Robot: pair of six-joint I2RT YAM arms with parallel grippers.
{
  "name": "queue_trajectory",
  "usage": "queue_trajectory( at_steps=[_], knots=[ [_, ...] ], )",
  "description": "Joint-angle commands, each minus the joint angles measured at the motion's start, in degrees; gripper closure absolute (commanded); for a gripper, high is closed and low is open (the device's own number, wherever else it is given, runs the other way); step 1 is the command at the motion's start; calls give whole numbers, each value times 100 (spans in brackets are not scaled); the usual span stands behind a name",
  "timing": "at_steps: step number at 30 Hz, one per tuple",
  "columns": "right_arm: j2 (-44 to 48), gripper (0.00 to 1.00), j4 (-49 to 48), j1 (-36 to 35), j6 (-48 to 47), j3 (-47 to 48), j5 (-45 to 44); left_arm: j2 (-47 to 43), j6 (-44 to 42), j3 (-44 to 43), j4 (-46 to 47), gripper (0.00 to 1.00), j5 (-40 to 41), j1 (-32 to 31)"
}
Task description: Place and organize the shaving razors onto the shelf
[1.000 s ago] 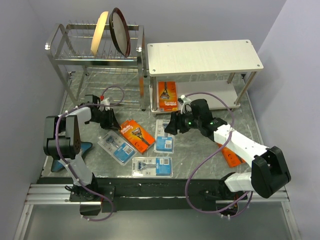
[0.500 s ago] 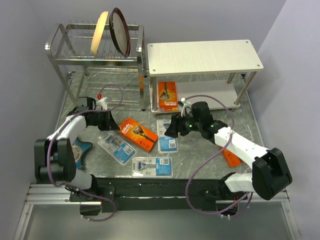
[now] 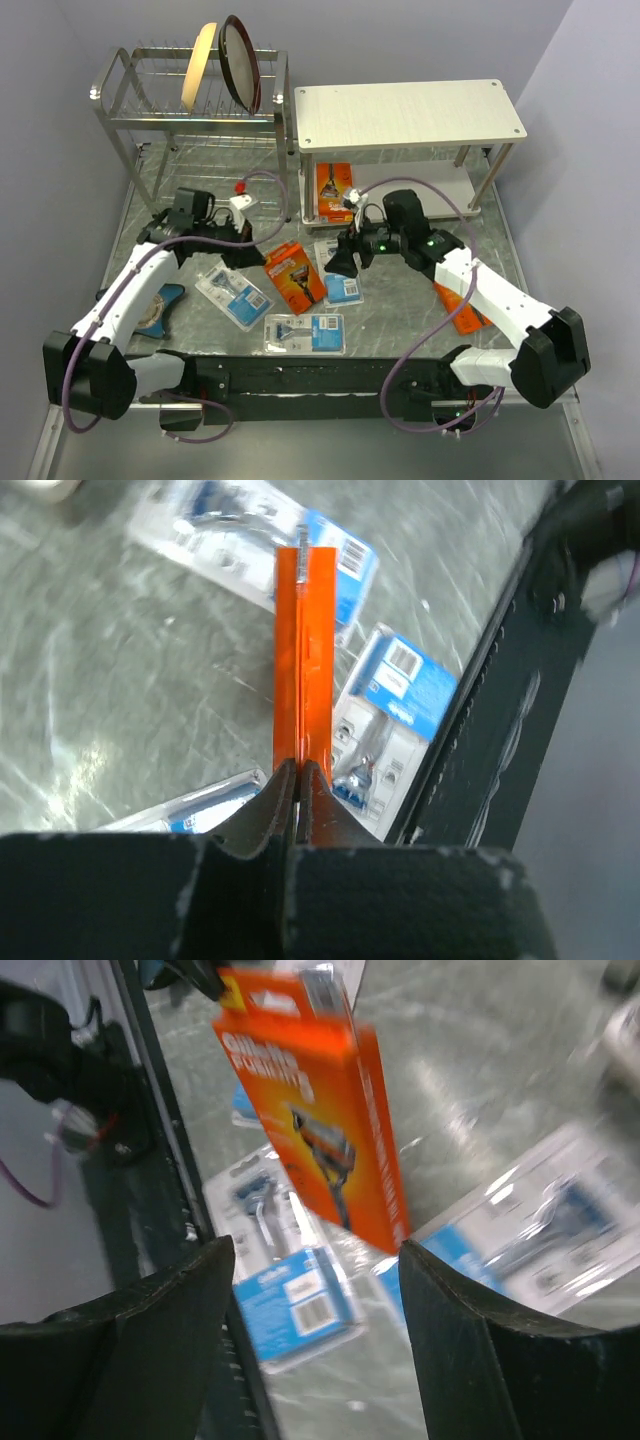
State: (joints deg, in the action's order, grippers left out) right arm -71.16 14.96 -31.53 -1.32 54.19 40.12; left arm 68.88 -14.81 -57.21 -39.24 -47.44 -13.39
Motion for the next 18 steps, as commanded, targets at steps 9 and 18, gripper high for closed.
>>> queue_trajectory(
  at_steps=[9,18],
  knots=[
    [-81,23,2492,-64,-3909,2075,338,477,-1666,-1538,-1323,99,525,-1420],
    [-697,22,3733,-520,-5167,2447,497,697,-1639,-1996,-1200,99,683,-1834]
  ],
)
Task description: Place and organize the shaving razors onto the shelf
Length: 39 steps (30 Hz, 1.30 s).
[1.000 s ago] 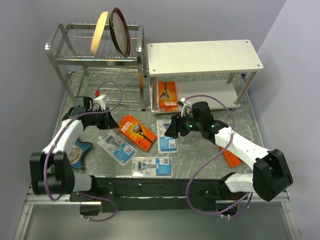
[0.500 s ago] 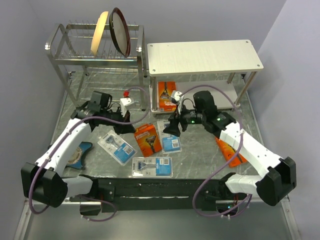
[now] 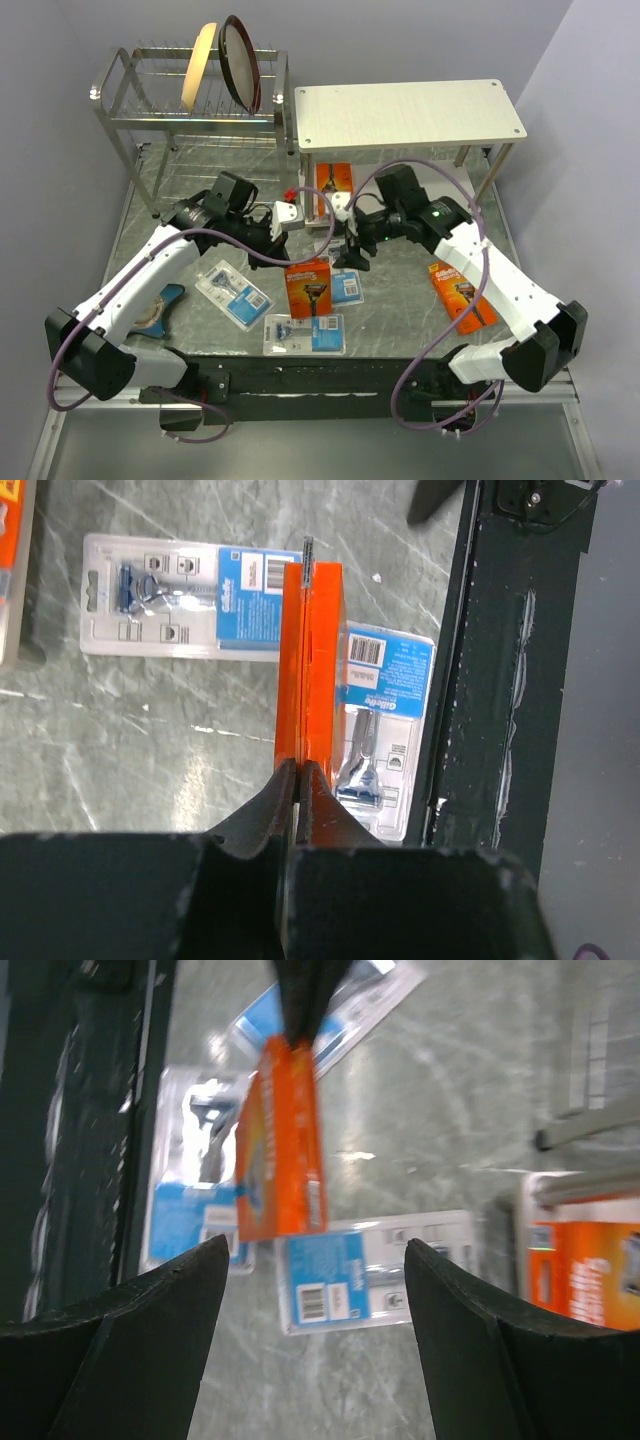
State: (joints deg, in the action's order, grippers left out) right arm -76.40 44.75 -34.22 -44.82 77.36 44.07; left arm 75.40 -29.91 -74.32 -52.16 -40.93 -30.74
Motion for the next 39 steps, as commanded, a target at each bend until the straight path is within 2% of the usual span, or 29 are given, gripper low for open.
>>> queue_trajectory(
  at_steps=[1,12,18,25,29,35,36,37,39],
  knots=[
    [-191,22,719,-287,-809,86,101,54,-120,-293,110,99,50,-133],
    [-366,23,-159,-823,-195,-239,5,133,20,-416,241,99,-179,-195],
    [-472,25,-1161,-832,955,-230,-197,274,-67,-530,101,99,-302,-370],
    [-788,26,-890,-841,527,-46,-259,318,-33,-495,136,99,-425,-512],
    [-859,30,-889,-858,614,-151,-154,318,125,-565,294,99,-434,-512],
    [-903,46,-1160,-964,799,-353,-320,300,319,-566,409,99,-714,-494],
    [-903,51,-1205,-973,860,-380,-425,292,302,-557,391,99,-750,-494],
    [-894,63,-1319,-982,913,-415,-470,265,293,-531,391,99,-767,-494],
    [-885,73,-1373,-982,983,-494,-575,239,249,-469,347,99,-855,-494]
  ],
)
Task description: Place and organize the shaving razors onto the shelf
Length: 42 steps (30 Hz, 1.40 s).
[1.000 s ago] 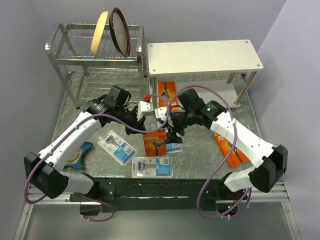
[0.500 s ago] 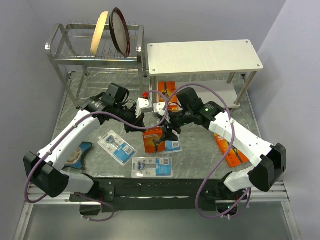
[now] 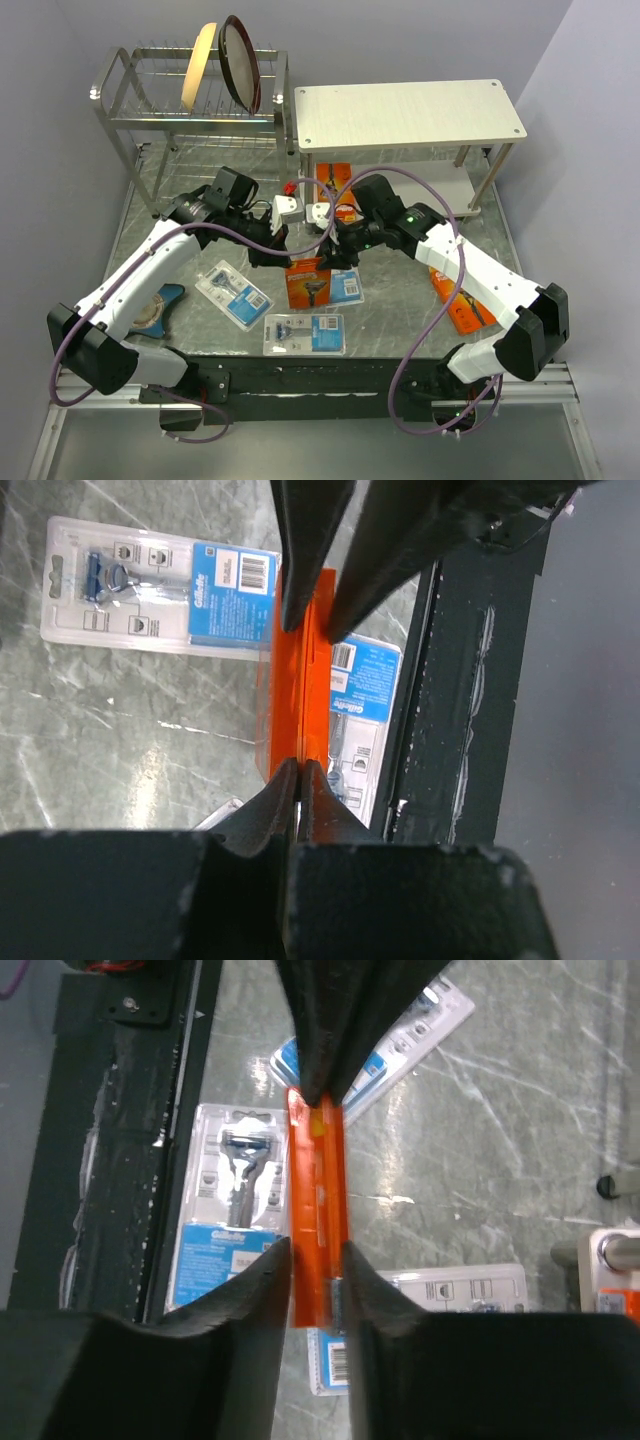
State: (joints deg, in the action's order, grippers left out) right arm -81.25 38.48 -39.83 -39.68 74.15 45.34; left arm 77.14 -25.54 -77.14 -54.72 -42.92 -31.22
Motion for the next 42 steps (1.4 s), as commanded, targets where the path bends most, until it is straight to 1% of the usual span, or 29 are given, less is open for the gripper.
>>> queue_trajectory(
  at_steps=[1,3,4,5,6,7,9,10,11,13,14,15,16,17,19,20,22,23,24,25,26,30,31,35,36,37,39,40,42],
  knots=[
    [-383,81,-745,-411,470,-199,-763,12,-188,-100,620,99,-665,-446],
    [-356,91,-772,-420,487,-278,-842,-24,-188,-3,638,98,-596,-446],
    [-313,98,-772,-429,479,-304,-912,-59,-197,85,664,94,-560,-446],
    [-286,100,-807,-420,505,-357,-957,-85,-162,120,699,90,-508,-437],
    [-251,100,-807,-420,549,-366,-983,-103,-110,173,760,77,-333,-437],
    [-181,100,-789,-402,584,-375,-1053,-173,-48,252,831,70,-218,-429],
    [-67,100,-746,-341,776,-401,-1185,-252,486,366,1225,50,246,-385],
    [125,100,-771,-271,908,-488,-1203,-348,976,489,1331,22,666,-358],
    [240,100,-807,-44,1075,-567,-1168,-445,1224,612,1619,1,827,-306],
    [643,100,-929,290,1698,-856,-1028,-1059,1647,1241,2086,1,1213,-305],
    [794,100,-1000,744,2205,-963,-914,-1296,1971,1507,2610,1,1337,-305],
    [934,100,-1105,949,2532,-1094,-852,-1733,2165,1762,2937,1,1530,-323],
    [1223,100,-1367,1204,2849,-1365,-826,-1903,2402,2243,3184,0,1810,-323],
    [1391,100,-1517,1632,3409,-1525,-756,-2018,2431,2422,3326,0,1813,-349],
    [1838,100,-2086,2083,3948,-1971,-650,-2037,2684,2678,3599,0,1682,-358],
    [1989,100,-2299,2259,4760,-2122,-684,-1976,2834,2722,3722,1,1612,-376],
    [2375,100,-2825,2725,5485,-2552,-965,-1677,3385,2792,4195,10,1462,-402],
    [2490,100,-2950,2874,6202,-2711,-1149,-1555,3650,2810,4398,14,1375,-428],
    [2613,100,-3073,3102,6575,-2878,-1316,-1284,3931,2862,4600,16,1365,-472],
    [2762,100,-3153,3209,6874,-3123,-1561,-1150,4499,2898,5124,15,1356,-507],
    [2781,100,-3101,3288,7295,-3187,-1668,-1027,4749,2933,5355,13,1400,-603],
    [2755,100,-2899,3859,8168,-3363,-2020,-185,5839,2916,6393,3,1759,-973],
    [2738,100,-2916,4165,8309,-3415,-2064,-8,6389,2881,6743,2,1778,-1043],
    [2527,100,-2583,4800,9379,-3337,-2442,1011,7229,2364,7159,1,1944,-1543],
    [2518,100,-2574,4853,9460,-3328,-2460,1387,7360,2179,7342,1,2058,-1588],
    [2535,100,-2460,4897,9531,-3285,-2512,1539,7840,2177,7588,1,2129,-1589],
    [2562,100,-2223,4941,9663,-3214,-2635,1864,8544,2430,8571,1,2444,-1589],
    [2588,100,-2004,4950,9681,-3162,-2671,1944,9244,2510,8818,1,2724,-1606],
    [2710,100,-1836,4950,9751,-3135,-2793,2128,9392,2285,8768,1,2841,-1720]
  ],
)
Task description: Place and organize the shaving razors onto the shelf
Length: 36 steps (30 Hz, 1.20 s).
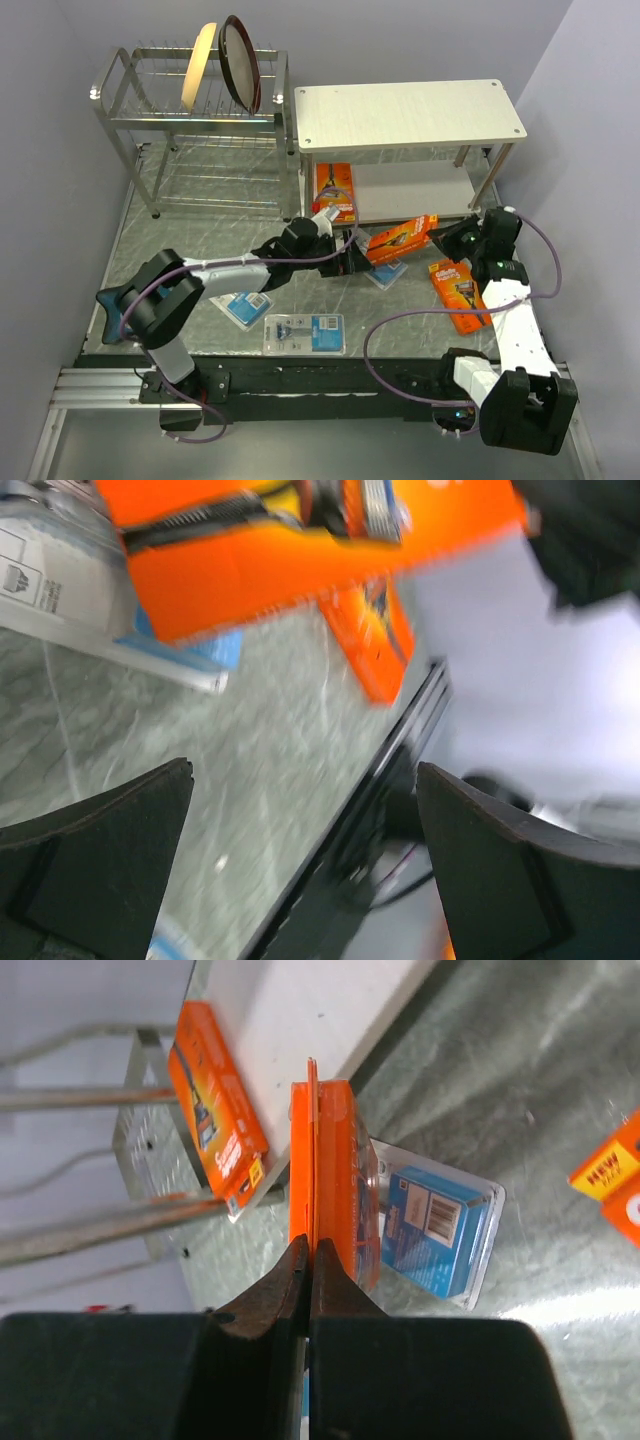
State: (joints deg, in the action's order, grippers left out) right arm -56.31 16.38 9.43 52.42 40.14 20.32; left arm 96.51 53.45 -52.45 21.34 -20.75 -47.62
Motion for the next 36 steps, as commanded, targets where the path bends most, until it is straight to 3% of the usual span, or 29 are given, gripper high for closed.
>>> queue_trajectory(
  at_steps=[1,11,16,23,29,36],
  knots=[
    [243,100,488,24,576,258,-317,245,1658,-222,1283,1,616,-107],
    [463,100,665,76,1059,-59,-379,975,3653,-1215,-182,1,1301,-362],
    [507,100,481,269,1199,-243,-450,844,4891,-1417,-991,31,1504,-625],
    [481,100,365,402,1297,-349,-335,930,5843,-1680,-1879,26,1811,-793],
    [621,100,700,489,1095,-288,-476,1221,5860,-1883,-1659,16,1680,-784],
    [622,100,700,648,937,-410,-459,1581,6054,-2155,-1809,16,1601,-741]
  ],
)
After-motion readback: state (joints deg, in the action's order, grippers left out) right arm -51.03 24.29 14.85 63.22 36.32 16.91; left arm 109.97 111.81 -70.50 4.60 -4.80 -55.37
